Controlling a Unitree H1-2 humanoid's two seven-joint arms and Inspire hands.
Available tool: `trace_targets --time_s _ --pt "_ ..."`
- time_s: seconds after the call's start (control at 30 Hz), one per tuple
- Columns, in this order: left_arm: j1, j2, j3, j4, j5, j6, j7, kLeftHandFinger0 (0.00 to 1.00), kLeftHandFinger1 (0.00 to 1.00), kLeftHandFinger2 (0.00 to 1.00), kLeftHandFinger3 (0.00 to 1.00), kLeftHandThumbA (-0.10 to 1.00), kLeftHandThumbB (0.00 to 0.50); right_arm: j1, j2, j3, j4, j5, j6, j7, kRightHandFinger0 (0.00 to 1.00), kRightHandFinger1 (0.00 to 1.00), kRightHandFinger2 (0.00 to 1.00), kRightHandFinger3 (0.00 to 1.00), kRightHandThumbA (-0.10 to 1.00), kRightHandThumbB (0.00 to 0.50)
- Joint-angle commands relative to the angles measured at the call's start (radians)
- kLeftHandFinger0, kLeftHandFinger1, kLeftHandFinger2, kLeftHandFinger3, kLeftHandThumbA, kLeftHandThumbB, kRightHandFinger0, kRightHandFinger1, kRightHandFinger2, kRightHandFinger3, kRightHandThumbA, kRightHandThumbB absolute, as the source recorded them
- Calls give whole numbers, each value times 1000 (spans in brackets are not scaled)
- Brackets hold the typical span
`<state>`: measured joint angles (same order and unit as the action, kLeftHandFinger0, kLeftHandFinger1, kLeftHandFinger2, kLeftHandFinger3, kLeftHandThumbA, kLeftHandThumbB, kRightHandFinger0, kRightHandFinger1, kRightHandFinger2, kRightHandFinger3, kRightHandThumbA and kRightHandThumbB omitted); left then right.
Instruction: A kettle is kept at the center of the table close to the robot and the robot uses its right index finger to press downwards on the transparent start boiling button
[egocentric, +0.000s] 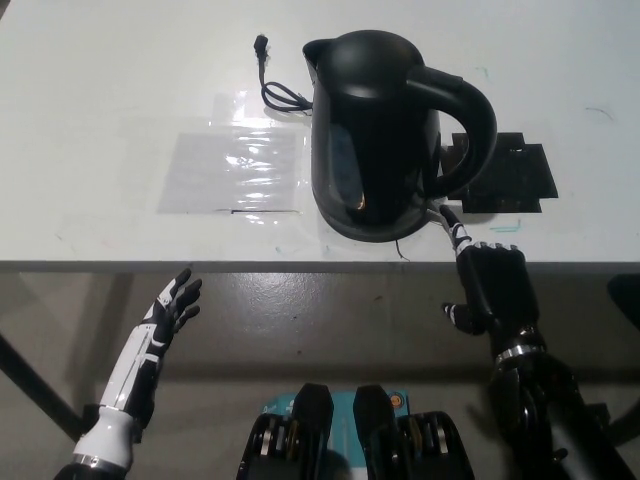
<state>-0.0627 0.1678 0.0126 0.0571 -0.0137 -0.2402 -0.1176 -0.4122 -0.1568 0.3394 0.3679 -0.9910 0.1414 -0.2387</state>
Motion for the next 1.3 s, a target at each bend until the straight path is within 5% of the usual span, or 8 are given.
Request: trace_targets --time_s 0.0,1.27 --pt "-14 18 0 -29 0 -30 -10 1000 1000 1000 1000 1000 318 -43 -15 -1 -26 15 11 2 0 0 0 1000 1000 245" --pt "-18 16 2 -35 -13 -21 -19 1000 1000 1000 1000 1000 315 -88 -8 25 67 26 4 -10 0 0 0 1000 1000 265"
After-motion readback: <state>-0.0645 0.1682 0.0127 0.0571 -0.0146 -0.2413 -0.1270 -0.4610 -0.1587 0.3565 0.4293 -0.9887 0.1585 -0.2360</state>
